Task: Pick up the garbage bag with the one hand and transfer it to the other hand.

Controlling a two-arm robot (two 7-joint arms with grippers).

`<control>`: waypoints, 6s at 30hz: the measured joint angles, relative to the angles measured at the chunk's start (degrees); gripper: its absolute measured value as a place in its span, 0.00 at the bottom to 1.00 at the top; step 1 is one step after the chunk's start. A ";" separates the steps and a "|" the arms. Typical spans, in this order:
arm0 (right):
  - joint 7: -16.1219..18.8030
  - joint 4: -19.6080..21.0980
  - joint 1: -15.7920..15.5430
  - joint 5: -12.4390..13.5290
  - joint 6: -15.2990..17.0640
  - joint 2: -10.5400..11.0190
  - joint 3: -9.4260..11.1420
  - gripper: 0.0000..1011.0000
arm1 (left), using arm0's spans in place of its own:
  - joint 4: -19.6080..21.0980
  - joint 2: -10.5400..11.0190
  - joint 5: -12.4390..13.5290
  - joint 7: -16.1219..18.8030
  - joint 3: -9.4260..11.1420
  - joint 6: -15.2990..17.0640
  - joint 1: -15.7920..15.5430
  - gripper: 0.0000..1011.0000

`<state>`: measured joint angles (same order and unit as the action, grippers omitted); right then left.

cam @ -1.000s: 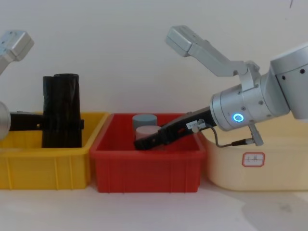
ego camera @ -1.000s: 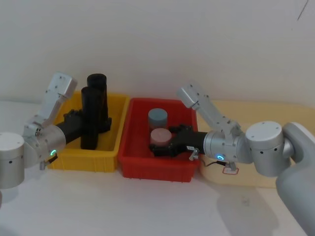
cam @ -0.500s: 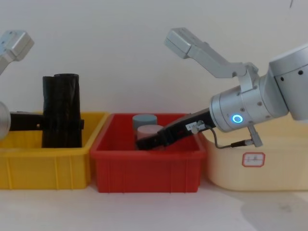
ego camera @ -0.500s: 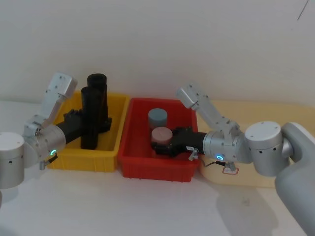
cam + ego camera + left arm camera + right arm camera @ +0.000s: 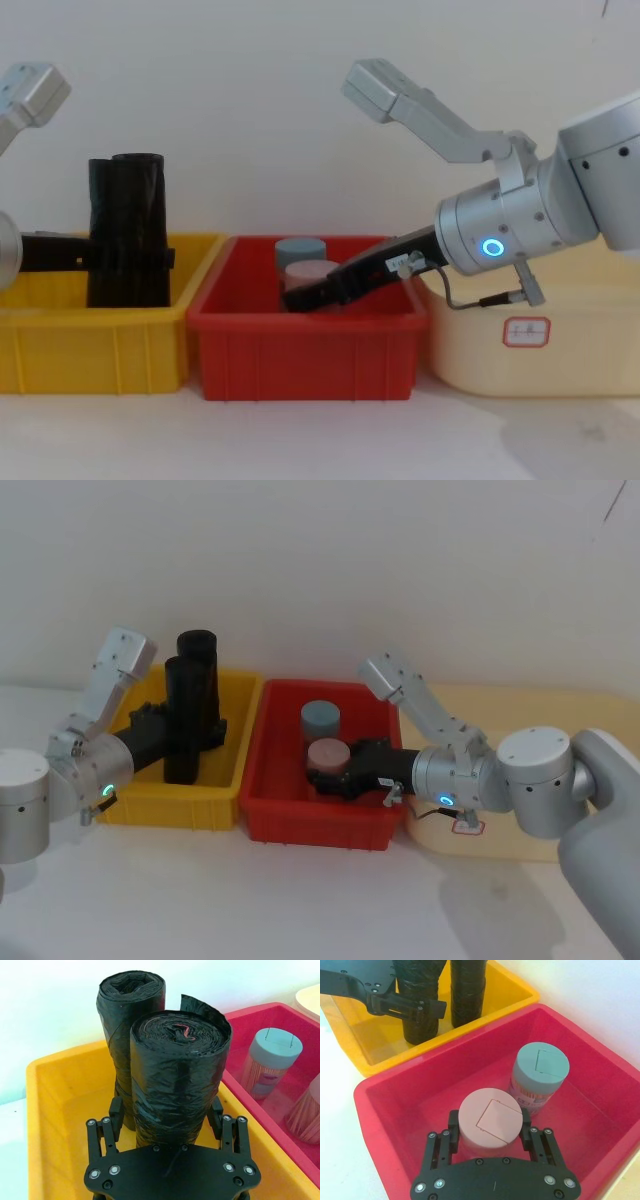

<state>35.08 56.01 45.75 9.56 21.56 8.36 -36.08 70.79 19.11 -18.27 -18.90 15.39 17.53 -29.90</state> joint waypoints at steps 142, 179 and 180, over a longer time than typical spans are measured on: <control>-44.55 23.09 -19.11 -15.44 6.99 6.45 19.26 0.66 | -5.02 1.25 -12.57 -20.04 3.16 -12.21 -12.72 0.40; -46.30 20.22 -20.42 -15.89 3.79 5.73 21.92 0.99 | -10.53 1.11 -11.69 -21.33 6.78 -10.02 -15.74 0.40; -46.22 20.86 -20.85 -15.83 3.52 5.84 21.96 0.99 | -10.39 1.11 -11.78 -21.28 6.74 -10.22 -15.67 0.40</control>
<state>-11.14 76.87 24.89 -6.27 25.08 14.19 -14.12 60.40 20.22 -30.06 -40.17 22.14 7.32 -45.57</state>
